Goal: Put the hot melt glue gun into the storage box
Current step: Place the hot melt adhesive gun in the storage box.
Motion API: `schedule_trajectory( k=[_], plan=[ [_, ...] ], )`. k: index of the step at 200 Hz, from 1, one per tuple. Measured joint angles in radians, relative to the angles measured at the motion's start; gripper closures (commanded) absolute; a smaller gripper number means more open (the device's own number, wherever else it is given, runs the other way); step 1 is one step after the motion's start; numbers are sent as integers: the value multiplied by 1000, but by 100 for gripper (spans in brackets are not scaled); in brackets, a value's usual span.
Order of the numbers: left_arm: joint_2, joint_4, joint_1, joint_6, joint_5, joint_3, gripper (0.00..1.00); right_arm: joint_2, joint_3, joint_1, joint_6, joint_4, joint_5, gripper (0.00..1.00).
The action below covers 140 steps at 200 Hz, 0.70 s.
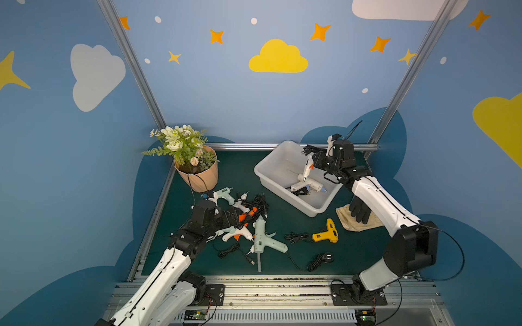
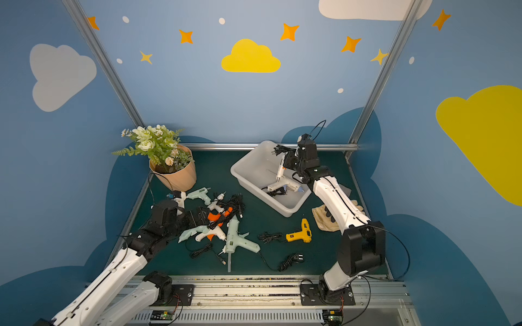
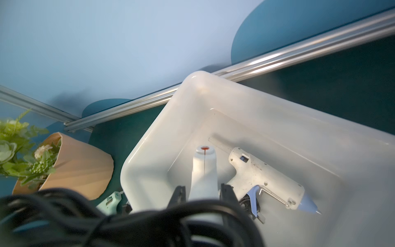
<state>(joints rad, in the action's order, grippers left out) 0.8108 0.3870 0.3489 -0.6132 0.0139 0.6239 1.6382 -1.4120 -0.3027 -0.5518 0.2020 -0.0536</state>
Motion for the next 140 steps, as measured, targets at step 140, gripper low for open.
schedule_trajectory(
  k=[140],
  plan=[
    [55, -12, 0, 3, -44, 0, 0, 457, -186, 2, -219, -127, -225, 88]
  ],
)
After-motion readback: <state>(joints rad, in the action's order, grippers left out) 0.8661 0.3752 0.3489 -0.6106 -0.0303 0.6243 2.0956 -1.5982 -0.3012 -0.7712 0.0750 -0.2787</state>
